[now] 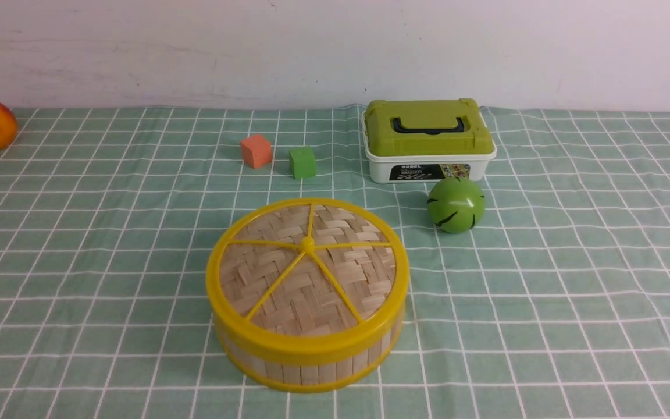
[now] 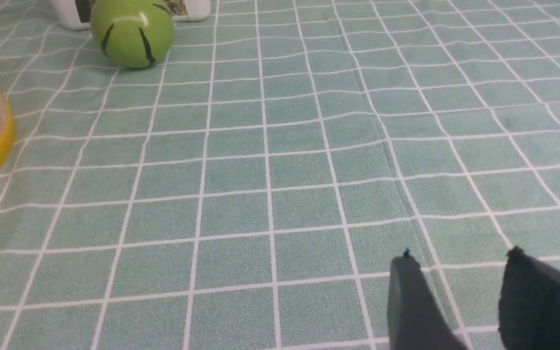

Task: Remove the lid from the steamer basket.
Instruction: Use the right arm to lift the lid of the steamer

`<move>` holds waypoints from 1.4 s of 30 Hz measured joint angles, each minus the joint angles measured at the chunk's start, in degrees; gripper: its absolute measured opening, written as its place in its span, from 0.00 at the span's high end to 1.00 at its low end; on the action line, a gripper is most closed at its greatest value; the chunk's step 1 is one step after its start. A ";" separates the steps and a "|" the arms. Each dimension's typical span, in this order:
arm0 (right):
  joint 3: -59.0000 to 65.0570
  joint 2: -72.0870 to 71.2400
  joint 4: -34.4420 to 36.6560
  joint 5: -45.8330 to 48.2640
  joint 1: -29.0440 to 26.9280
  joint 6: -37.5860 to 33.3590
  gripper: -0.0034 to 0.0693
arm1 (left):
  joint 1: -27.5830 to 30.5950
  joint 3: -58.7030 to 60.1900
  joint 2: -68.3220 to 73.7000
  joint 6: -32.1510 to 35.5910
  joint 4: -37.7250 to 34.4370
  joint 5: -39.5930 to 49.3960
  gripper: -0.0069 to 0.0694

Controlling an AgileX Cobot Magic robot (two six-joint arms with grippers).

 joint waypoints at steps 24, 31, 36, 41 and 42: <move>0.25 0.00 28.83 0.00 0.00 15.69 0.62 | 0.00 0.00 0.00 0.00 0.00 0.00 0.60; 0.46 0.00 39.95 -1.54 0.00 21.92 0.62 | 0.00 0.00 0.00 0.00 0.00 0.00 0.60; 0.46 0.00 39.78 -6.39 0.00 20.52 0.62 | 0.00 0.00 0.00 0.00 0.00 0.00 0.60; -0.24 0.00 39.49 -6.57 0.00 13.49 0.64 | 0.00 0.00 0.00 0.00 0.00 0.00 0.60; -1.81 0.65 38.98 -5.38 0.00 10.65 0.69 | 0.00 0.00 0.00 0.00 0.00 0.00 0.60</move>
